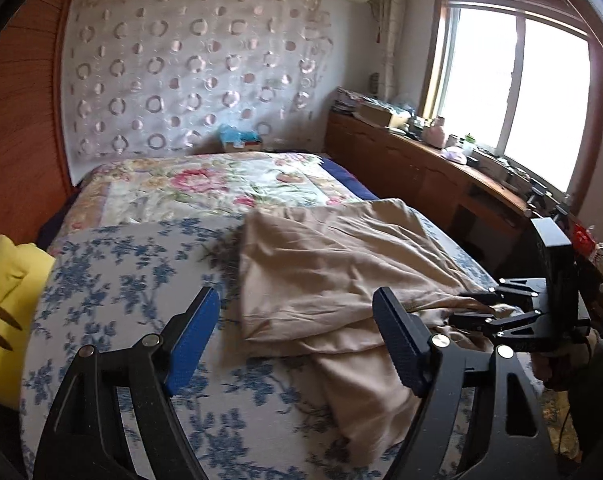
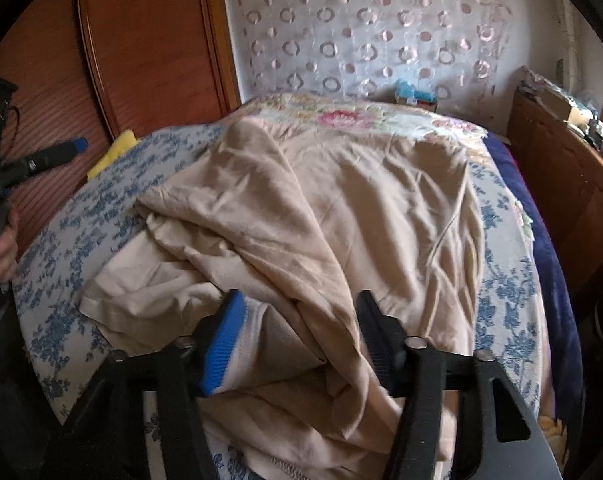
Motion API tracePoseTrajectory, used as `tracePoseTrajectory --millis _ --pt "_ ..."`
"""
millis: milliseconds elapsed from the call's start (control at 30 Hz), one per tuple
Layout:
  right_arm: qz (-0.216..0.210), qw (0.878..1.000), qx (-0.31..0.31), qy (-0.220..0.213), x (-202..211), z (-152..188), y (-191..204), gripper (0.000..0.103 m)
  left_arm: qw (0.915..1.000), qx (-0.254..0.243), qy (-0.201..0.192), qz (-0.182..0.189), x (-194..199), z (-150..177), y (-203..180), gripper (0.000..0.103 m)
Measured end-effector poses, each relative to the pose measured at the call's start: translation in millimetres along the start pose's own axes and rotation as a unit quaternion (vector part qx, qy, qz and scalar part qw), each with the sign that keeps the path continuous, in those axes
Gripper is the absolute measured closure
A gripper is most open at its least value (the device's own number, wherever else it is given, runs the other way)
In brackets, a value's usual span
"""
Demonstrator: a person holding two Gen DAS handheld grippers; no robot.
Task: Fold small clothes
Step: 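Grasp the beige shirt edge with the right gripper, then lift and fold the held shirt over with the right gripper, then release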
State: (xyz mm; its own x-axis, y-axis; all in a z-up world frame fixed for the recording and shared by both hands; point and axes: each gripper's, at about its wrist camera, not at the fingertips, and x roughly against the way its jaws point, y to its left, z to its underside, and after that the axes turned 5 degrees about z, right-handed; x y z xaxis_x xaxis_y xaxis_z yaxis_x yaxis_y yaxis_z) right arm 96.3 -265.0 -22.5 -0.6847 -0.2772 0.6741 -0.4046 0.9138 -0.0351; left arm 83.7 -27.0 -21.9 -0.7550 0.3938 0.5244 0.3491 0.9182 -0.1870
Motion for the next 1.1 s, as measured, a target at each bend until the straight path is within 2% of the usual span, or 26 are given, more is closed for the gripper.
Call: tracePoseTrajectory --millis 67,100,133,200,267,500,633,800,967,1067,1100 --pt "0.002 1.0 0.009 0.01 -3.5 0.4 2.7 0.067 1.0 0.003 -0.002 -0.004 -0.1 1.3 3.1 0.023" --pt "-0.001 1.0 0.014 0.012 -4.4 0.6 3.3 0.081 1.0 0.005 -0.001 -0.003 0.2 1.8 6.1 0.023" --pt "-0.006 1.0 0.02 0.013 -4.3 0.5 4.2 0.089 1.0 0.007 -0.001 -0.002 -0.3 3.5 6.7 0.023" --pt "-0.005 0.999 0.032 0.01 -3.6 -1.1 8.4 0.093 0.9999 0.008 -0.002 -0.005 -0.8 5.3 7.5 0.023" --pt "-0.002 0.999 0.036 -0.002 1.4 -4.4 10.8 0.094 0.9999 0.008 -0.002 -0.007 -1.4 7.7 7.4 0.023" --pt "0.004 0.996 0.019 -0.081 53.9 -9.7 6.5 0.095 0.9999 0.008 0.001 0.006 -0.7 8.5 0.5 0.023" --pt "0.017 0.995 0.017 -0.1 81.0 -3.5 0.6 0.095 0.9999 -0.001 -0.005 0.011 4.4 6.0 -7.1 0.023" --pt "0.045 0.996 -0.008 -0.08 85.6 18.4 -17.5 0.095 0.9998 -0.005 -0.016 0.012 10.2 3.7 -12.2 0.023" --pt "0.053 0.998 -0.014 -0.038 73.8 39.3 -17.5 0.095 0.9998 -0.01 -0.018 0.006 10.6 4.4 -14.8 0.023" --pt "0.053 0.998 -0.017 -0.031 70.6 42.8 -16.0 0.095 0.9998 -0.012 -0.017 0.002 10.2 5.4 -15.1 0.023" --pt "0.05 0.998 -0.017 -0.031 71.1 40.1 -15.5 0.091 0.9998 -0.012 -0.016 0.001 10.3 5.6 -14.9 0.023"
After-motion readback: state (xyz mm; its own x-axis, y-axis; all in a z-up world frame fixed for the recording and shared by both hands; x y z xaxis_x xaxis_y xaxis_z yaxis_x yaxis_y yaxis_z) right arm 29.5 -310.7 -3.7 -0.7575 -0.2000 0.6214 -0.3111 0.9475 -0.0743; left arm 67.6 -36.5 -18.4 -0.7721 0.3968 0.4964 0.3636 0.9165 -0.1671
